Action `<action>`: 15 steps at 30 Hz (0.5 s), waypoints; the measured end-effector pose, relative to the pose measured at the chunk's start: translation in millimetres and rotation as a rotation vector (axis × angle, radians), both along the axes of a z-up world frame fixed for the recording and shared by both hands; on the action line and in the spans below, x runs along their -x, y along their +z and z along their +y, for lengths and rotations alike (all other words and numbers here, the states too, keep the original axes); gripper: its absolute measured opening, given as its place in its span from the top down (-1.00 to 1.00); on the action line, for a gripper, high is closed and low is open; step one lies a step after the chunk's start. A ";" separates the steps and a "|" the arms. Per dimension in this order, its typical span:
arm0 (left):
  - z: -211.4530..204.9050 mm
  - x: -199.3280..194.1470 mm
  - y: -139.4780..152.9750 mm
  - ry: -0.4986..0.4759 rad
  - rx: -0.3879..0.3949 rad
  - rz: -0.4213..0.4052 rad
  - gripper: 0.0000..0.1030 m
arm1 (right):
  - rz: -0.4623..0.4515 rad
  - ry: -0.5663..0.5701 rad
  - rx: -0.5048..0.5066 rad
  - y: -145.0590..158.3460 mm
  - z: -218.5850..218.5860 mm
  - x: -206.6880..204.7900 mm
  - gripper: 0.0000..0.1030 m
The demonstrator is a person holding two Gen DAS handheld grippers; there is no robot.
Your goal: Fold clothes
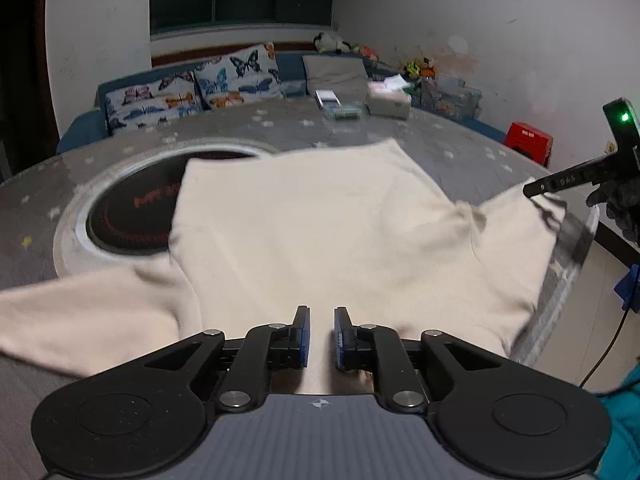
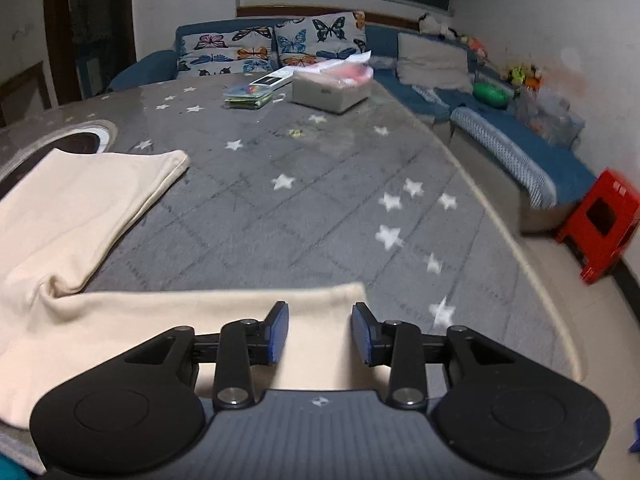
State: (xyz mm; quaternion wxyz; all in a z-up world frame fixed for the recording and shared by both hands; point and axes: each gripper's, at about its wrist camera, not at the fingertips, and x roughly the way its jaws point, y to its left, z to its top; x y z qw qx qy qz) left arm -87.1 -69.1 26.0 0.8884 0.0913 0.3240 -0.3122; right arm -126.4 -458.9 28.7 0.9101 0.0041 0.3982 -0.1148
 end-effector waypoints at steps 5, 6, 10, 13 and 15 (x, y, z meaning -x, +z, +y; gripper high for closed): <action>-5.8 -41.1 18.0 0.091 -0.001 -0.033 0.31 | -0.032 0.136 -0.086 13.9 18.2 -31.1 0.33; -7.8 -51.3 19.7 0.115 -0.013 -0.047 0.28 | -0.031 0.171 -0.109 15.7 23.1 -38.2 0.33; -12.0 -98.0 20.0 0.205 -0.042 -0.049 0.19 | -0.030 0.278 -0.151 17.9 44.4 -70.2 0.34; -15.5 -131.9 16.6 0.261 -0.071 -0.047 0.19 | -0.028 0.318 -0.173 16.7 56.3 -97.1 0.34; -18.0 -149.5 12.6 0.278 -0.087 -0.049 0.19 | -0.021 0.330 -0.187 15.7 60.9 -114.9 0.34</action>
